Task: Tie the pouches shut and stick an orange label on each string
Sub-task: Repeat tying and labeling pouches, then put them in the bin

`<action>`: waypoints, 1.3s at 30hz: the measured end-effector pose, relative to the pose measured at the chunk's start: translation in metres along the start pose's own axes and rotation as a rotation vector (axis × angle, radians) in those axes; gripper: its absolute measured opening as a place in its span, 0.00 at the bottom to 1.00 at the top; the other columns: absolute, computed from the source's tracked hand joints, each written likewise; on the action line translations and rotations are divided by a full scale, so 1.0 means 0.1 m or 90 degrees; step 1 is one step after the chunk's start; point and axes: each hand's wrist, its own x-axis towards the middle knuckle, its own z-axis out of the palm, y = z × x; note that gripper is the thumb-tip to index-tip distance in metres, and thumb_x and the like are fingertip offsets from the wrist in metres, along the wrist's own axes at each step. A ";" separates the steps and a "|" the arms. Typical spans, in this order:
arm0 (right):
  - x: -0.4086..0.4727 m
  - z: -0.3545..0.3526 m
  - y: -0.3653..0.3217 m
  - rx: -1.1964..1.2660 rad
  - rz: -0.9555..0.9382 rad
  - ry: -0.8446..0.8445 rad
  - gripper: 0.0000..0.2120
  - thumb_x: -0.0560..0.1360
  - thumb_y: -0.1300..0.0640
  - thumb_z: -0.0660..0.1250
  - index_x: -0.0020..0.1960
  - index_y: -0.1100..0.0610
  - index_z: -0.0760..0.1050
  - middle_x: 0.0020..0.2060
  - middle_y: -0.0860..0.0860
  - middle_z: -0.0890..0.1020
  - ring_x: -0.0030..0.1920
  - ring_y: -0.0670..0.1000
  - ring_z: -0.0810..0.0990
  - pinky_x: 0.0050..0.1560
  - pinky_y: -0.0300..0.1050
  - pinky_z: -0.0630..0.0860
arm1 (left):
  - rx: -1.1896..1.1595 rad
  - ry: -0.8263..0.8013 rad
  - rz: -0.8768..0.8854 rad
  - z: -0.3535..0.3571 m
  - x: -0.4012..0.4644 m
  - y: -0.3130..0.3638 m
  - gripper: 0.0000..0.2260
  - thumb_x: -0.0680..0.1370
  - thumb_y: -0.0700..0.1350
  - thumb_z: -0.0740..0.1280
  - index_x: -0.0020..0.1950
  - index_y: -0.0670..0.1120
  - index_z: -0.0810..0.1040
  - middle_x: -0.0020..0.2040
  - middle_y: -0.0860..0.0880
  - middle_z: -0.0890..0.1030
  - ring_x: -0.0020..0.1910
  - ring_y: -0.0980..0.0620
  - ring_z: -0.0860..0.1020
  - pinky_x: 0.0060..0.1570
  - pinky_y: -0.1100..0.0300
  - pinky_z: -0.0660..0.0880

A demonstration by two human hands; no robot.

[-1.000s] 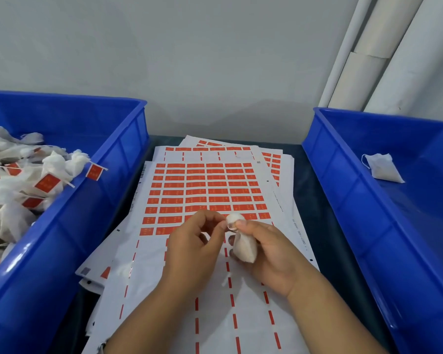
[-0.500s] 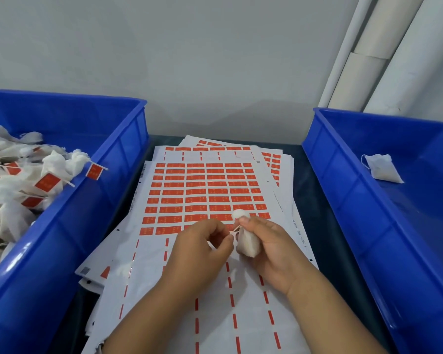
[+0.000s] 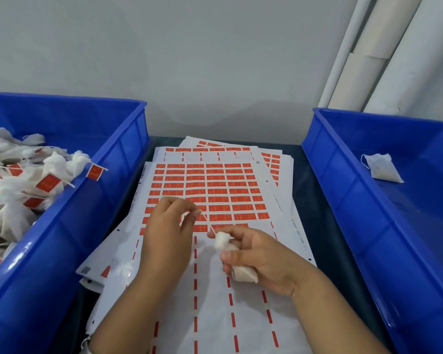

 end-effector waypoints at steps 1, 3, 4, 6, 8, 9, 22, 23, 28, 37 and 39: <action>-0.01 0.00 -0.01 -0.011 -0.008 -0.019 0.15 0.75 0.63 0.69 0.58 0.49 0.77 0.48 0.49 0.82 0.41 0.46 0.82 0.49 0.41 0.79 | -0.014 -0.015 0.001 -0.01 0.00 0.00 0.07 0.75 0.45 0.68 0.44 0.57 0.73 0.42 0.63 0.72 0.41 0.59 0.74 0.42 0.71 0.68; -0.02 0.01 -0.01 0.035 -0.038 -0.065 0.12 0.77 0.58 0.66 0.60 0.52 0.76 0.48 0.50 0.84 0.48 0.48 0.83 0.53 0.42 0.78 | -0.046 -0.056 -0.001 -0.01 0.00 0.01 0.10 0.75 0.45 0.68 0.40 0.59 0.72 0.39 0.65 0.74 0.38 0.62 0.75 0.36 0.74 0.66; -0.02 0.01 -0.01 0.099 -0.059 -0.082 0.12 0.78 0.54 0.64 0.60 0.54 0.77 0.50 0.52 0.84 0.52 0.50 0.82 0.56 0.43 0.78 | -0.055 -0.074 0.004 0.00 -0.02 0.02 0.11 0.75 0.45 0.68 0.38 0.60 0.72 0.38 0.65 0.75 0.38 0.63 0.75 0.34 0.75 0.65; 0.01 0.01 -0.01 0.258 -0.089 -0.078 0.17 0.77 0.50 0.61 0.57 0.58 0.81 0.54 0.58 0.83 0.59 0.56 0.80 0.62 0.49 0.75 | -0.065 -0.094 0.030 0.03 -0.08 0.07 0.13 0.74 0.44 0.69 0.37 0.62 0.71 0.37 0.65 0.75 0.39 0.65 0.75 0.31 0.76 0.67; 0.03 -0.02 0.01 0.339 -0.121 -0.032 0.15 0.75 0.52 0.62 0.52 0.57 0.84 0.52 0.58 0.83 0.56 0.56 0.81 0.66 0.56 0.71 | -0.060 -0.102 0.068 0.07 -0.12 0.13 0.14 0.74 0.45 0.70 0.37 0.63 0.70 0.38 0.66 0.74 0.41 0.68 0.74 0.32 0.76 0.69; 0.03 -0.04 0.01 0.342 -0.132 -0.006 0.12 0.73 0.54 0.64 0.49 0.56 0.85 0.47 0.57 0.84 0.51 0.55 0.83 0.67 0.57 0.71 | -0.054 -0.105 0.085 0.08 -0.13 0.15 0.14 0.73 0.45 0.69 0.37 0.63 0.70 0.38 0.66 0.73 0.42 0.68 0.74 0.34 0.78 0.70; -0.03 -0.62 0.06 0.497 -0.139 0.156 0.17 0.65 0.57 0.72 0.52 0.61 0.79 0.28 0.51 0.78 0.23 0.45 0.73 0.39 0.45 0.82 | 0.157 -0.287 -0.009 0.67 0.03 0.28 0.24 0.73 0.58 0.68 0.67 0.55 0.69 0.66 0.55 0.73 0.59 0.53 0.75 0.51 0.61 0.72; -0.02 -0.62 0.08 0.498 -0.131 0.157 0.15 0.64 0.57 0.72 0.50 0.61 0.80 0.27 0.51 0.78 0.23 0.45 0.73 0.38 0.45 0.81 | 0.167 -0.287 0.007 0.74 0.03 0.26 0.25 0.73 0.59 0.67 0.67 0.54 0.69 0.66 0.55 0.72 0.61 0.53 0.73 0.55 0.59 0.71; 0.02 -0.64 0.13 0.514 -0.117 0.148 0.15 0.64 0.58 0.73 0.49 0.63 0.80 0.28 0.52 0.78 0.23 0.46 0.73 0.36 0.45 0.80 | 0.272 -0.307 0.079 0.92 -0.01 0.15 0.32 0.74 0.66 0.58 0.74 0.53 0.60 0.74 0.55 0.61 0.74 0.51 0.58 0.71 0.52 0.52; 0.06 -0.64 0.19 0.511 -0.112 0.152 0.21 0.64 0.56 0.74 0.55 0.61 0.79 0.30 0.52 0.80 0.24 0.46 0.75 0.36 0.45 0.80 | 0.333 -0.319 0.094 0.91 -0.02 0.11 0.32 0.75 0.67 0.54 0.75 0.54 0.59 0.75 0.55 0.59 0.75 0.49 0.56 0.71 0.49 0.55; 0.06 -0.63 0.18 0.498 -0.113 0.140 0.14 0.65 0.56 0.73 0.48 0.61 0.82 0.29 0.52 0.79 0.24 0.46 0.74 0.36 0.44 0.80 | 0.328 -0.319 0.095 0.90 -0.02 0.12 0.31 0.75 0.67 0.54 0.74 0.54 0.60 0.75 0.55 0.59 0.74 0.49 0.57 0.70 0.49 0.57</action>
